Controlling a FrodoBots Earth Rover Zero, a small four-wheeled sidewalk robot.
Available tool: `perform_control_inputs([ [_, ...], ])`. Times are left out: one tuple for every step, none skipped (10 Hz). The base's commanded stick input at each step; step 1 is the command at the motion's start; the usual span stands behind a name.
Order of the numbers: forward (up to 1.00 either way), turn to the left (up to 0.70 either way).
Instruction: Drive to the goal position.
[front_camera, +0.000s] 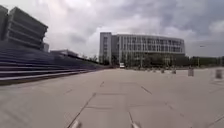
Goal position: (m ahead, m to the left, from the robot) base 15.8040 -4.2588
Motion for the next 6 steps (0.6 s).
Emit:
perform_control_inputs([
  [0.85,-0.17],
  [0.85,-0.05],
  [0.85,0.00],
  [0.85,0.00],
  [0.85,0.00],
  [0.85,0.00],
])
